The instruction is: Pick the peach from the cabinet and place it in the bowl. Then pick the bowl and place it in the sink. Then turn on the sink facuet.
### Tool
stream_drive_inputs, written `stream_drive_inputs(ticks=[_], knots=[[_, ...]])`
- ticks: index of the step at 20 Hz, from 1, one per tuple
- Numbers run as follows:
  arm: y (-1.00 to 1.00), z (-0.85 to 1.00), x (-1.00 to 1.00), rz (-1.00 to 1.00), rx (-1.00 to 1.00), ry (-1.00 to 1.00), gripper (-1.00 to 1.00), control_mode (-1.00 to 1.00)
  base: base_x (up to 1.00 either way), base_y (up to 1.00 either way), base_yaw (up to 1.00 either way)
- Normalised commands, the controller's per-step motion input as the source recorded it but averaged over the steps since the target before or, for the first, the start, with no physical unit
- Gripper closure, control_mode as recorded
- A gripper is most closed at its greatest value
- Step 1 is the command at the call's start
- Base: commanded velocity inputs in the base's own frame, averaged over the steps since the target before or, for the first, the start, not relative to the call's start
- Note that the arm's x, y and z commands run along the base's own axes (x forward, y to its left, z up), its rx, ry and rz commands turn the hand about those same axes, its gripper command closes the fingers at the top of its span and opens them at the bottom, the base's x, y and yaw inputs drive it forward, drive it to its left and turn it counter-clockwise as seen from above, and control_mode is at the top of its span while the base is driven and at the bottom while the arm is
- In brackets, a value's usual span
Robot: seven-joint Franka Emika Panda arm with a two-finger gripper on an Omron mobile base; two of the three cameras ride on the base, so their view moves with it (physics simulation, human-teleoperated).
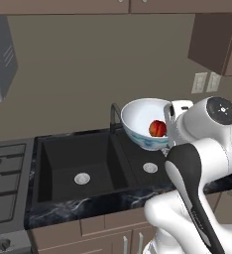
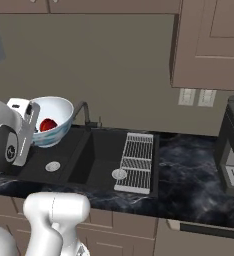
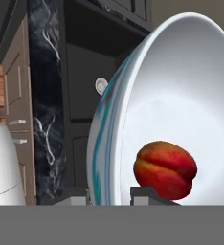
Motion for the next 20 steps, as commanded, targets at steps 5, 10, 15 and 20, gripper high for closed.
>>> stream_drive_inputs(ticks=[5, 10, 15, 20], knots=[[0.00, 0.00, -0.02, 0.00, 0.00, 0.00, 1.00, -1.00, 0.00, -0.01, 0.00], [0.37, -0.01, -0.24, 0.00, 0.00, 0.00, 1.00, -1.00, 0.00, 0.00, 0.00], [0.92, -0.07, -0.20, 0.00, 0.01, 0.07, 1.00, -1.00, 0.00, 0.00, 0.00], [0.94, -0.30, 0.10, -0.03, 0.05, 0.23, 1.00, -1.00, 0.00, 0.00, 0.00]])
